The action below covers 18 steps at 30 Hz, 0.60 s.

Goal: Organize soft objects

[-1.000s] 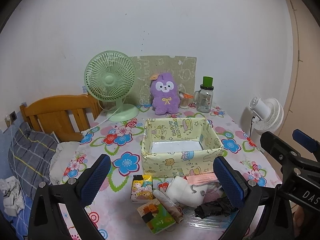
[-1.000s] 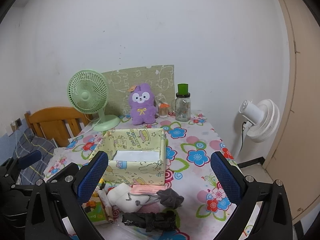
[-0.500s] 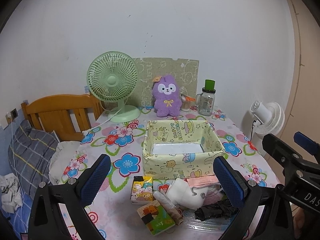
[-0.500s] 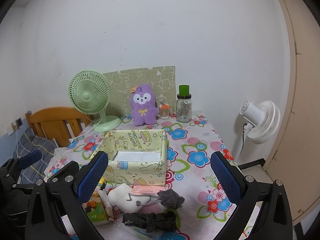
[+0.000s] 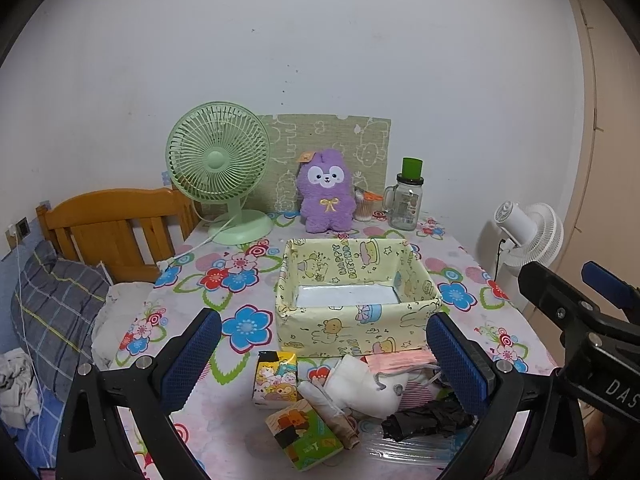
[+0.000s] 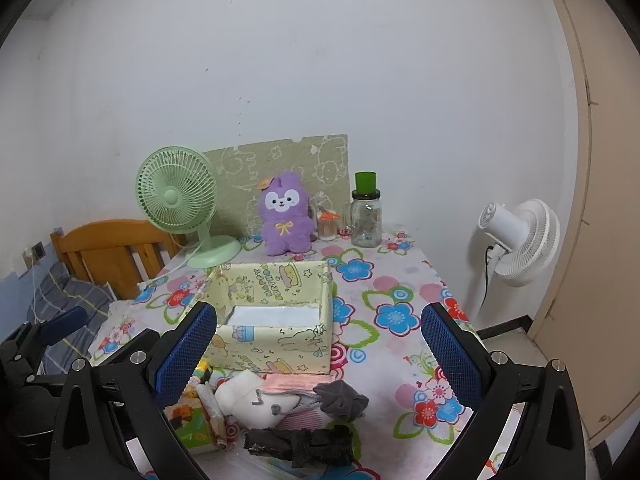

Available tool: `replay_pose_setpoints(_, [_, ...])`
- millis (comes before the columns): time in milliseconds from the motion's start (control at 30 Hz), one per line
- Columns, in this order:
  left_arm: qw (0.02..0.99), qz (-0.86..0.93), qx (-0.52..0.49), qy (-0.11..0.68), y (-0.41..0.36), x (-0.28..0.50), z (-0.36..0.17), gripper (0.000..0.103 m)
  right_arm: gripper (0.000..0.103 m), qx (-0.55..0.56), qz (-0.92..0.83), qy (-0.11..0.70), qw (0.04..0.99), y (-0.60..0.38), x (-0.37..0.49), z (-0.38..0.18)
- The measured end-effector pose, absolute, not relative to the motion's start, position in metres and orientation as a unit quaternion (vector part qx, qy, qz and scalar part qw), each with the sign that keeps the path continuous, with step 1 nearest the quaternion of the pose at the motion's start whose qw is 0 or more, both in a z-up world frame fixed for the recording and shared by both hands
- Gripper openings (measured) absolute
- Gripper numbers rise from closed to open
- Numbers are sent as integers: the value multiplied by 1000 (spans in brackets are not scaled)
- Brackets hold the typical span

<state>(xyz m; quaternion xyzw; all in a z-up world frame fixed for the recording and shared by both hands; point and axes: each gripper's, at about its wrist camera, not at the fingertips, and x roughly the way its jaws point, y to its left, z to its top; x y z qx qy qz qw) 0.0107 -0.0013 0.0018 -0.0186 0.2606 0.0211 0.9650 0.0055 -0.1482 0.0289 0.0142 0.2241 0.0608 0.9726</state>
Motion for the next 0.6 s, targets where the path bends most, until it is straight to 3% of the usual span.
replay_pose_setpoints(600, [959, 20, -16, 283, -4, 22, -14, 103, 103, 7, 92, 237, 967, -143, 17, 15])
